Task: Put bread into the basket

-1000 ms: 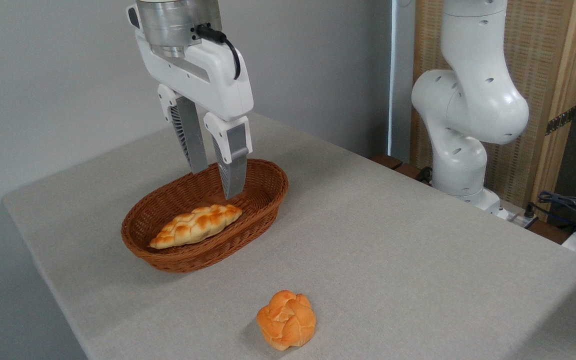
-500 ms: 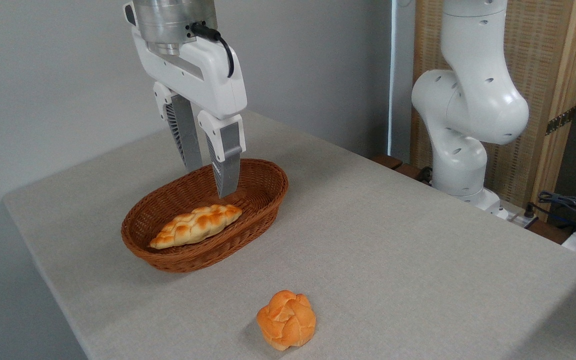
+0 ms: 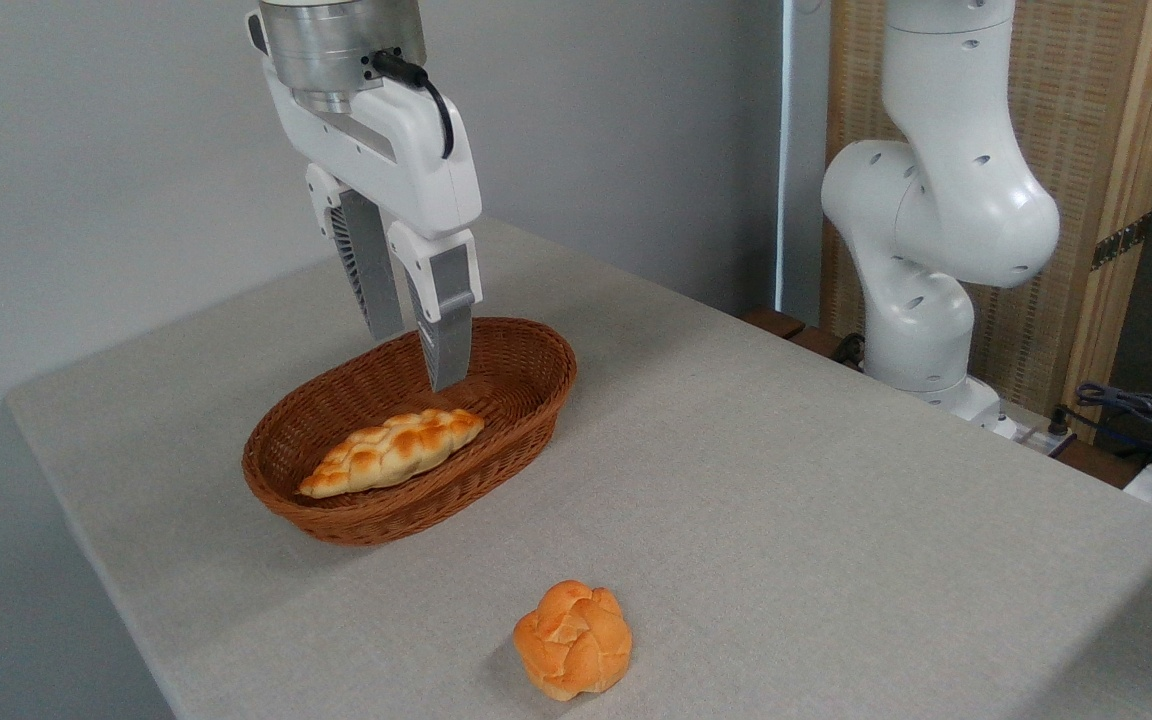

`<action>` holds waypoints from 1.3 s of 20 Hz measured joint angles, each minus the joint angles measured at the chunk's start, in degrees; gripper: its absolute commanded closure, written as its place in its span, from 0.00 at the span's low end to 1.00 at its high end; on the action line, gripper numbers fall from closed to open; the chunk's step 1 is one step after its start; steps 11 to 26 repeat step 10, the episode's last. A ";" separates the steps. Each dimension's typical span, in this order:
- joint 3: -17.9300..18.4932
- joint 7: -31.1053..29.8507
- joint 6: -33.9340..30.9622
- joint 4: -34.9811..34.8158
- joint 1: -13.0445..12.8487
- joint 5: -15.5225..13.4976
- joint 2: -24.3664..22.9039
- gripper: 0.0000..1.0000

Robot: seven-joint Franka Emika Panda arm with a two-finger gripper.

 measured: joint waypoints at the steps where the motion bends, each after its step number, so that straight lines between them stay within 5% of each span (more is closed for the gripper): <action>1: -0.58 0.00 0.00 -0.05 0.67 0.00 -0.03 0.00; 26: -1.38 0.00 -0.07 -0.28 1.97 0.00 -0.12 0.00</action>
